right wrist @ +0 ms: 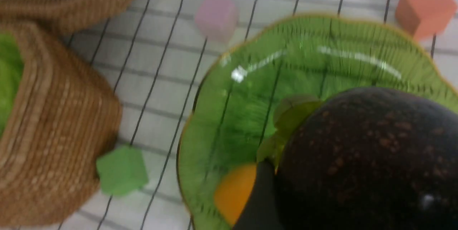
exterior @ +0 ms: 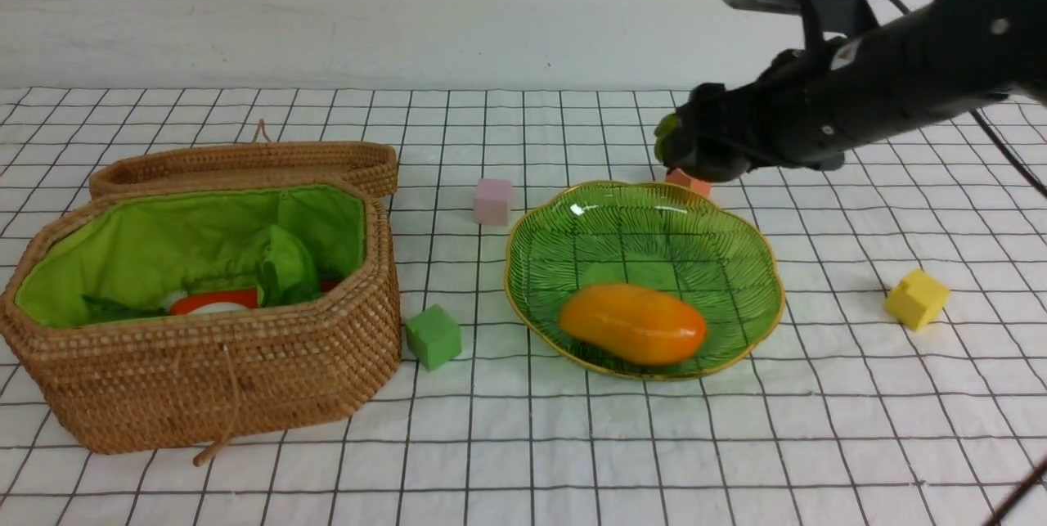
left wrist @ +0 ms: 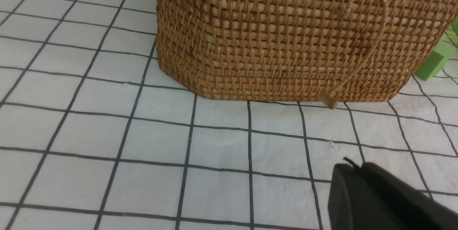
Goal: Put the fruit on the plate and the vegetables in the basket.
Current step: Use the right arm to grab a mangosteen and put it into the right plate, then use the right arm to grab a banana and put it into the right plate
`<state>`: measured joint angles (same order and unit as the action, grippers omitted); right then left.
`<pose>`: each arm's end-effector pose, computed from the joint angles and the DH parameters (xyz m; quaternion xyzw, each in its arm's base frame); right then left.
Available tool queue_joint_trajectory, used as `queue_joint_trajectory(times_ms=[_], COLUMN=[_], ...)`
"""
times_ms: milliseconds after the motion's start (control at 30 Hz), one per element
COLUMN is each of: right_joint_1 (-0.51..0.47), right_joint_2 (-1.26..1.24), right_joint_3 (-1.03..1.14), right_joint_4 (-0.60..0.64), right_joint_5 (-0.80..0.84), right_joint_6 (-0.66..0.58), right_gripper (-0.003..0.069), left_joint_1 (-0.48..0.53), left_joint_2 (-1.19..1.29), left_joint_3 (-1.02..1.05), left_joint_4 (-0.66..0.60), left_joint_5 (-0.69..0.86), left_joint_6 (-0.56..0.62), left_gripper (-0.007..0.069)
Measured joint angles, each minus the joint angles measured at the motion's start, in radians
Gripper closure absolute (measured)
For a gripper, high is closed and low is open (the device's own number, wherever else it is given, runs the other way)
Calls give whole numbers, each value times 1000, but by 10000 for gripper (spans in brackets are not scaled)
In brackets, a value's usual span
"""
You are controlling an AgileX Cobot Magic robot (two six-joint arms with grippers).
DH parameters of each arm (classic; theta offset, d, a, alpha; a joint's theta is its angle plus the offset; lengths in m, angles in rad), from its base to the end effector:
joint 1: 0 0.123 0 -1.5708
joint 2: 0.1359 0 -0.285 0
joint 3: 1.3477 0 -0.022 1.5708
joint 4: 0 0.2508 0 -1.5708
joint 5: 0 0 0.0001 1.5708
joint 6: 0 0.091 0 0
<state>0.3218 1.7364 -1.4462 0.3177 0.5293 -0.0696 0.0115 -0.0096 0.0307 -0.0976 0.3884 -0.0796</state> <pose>0.3776 0.1410 0.3075 -0.0849 0.9026 0.1781 0.3826 0.0524 -0.0028 0.1687 -0.0627 0.8084 -0.0612 0.5820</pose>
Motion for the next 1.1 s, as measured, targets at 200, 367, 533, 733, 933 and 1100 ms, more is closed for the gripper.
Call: queue_joint_trajectory(times_ms=[200, 367, 533, 733, 933, 1100], right_joint_1=[-10, -48, -68, -105, -114, -44], right_joint_2=[285, 418, 381, 258, -16, -232], right_joint_3=[-156, -278, -291, -293, -106, 226], right_joint_4=[-6, -4, -7, -78, -128, -127], right_joint_5=[-20, 130, 233, 434, 589, 629], right_joint_6=[83, 125, 123, 121, 56, -177], right_gripper=[60, 8, -20, 19, 40, 60], left_joint_1=[0, 0, 0, 0, 0, 0], left_joint_2=[0, 0, 0, 0, 0, 0], left_joint_3=[0, 0, 0, 0, 0, 0], left_joint_4=[0, 0, 0, 0, 0, 0], left_joint_5=[0, 0, 1, 2, 3, 3], left_joint_6=[0, 0, 0, 0, 0, 0], left_gripper=[605, 605, 605, 605, 605, 605])
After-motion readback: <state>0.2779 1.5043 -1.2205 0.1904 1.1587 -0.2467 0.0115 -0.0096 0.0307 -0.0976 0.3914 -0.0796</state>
